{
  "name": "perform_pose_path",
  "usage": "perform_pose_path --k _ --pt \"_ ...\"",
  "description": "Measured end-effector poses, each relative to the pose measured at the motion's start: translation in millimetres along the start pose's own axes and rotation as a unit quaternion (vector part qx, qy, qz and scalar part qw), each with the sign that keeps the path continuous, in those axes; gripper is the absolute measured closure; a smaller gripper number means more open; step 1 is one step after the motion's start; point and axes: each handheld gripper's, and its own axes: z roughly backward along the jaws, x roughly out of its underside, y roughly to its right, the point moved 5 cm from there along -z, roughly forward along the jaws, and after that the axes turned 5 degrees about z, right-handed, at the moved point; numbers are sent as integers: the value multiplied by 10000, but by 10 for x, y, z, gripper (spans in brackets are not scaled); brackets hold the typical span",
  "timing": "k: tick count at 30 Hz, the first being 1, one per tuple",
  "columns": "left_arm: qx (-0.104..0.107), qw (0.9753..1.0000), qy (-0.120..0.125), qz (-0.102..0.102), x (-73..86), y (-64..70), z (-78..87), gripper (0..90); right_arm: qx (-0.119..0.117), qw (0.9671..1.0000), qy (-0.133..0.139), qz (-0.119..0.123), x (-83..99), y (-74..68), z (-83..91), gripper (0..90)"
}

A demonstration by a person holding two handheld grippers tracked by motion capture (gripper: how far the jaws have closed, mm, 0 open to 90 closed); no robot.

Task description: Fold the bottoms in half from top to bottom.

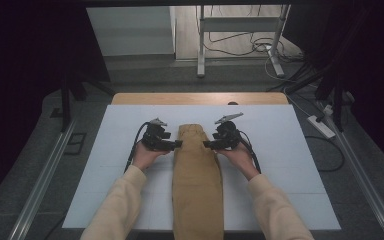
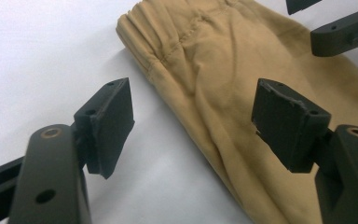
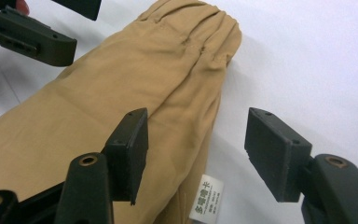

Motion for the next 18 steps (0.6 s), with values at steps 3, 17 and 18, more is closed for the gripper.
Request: perform_pose_path --k 3,17,18 --pt "-3 10000 -46 -23 -3 1 -34 287 18 10000 -31 -39 2 26 -19 399" --pt "-28 9998 -167 64 18 -28 -160 279 -47 9993 -346 -110 68 86 -213 397" --pt "-25 9998 -185 65 21 -29 -168 279 -63 9993 -369 -95 69 78 -220 398"
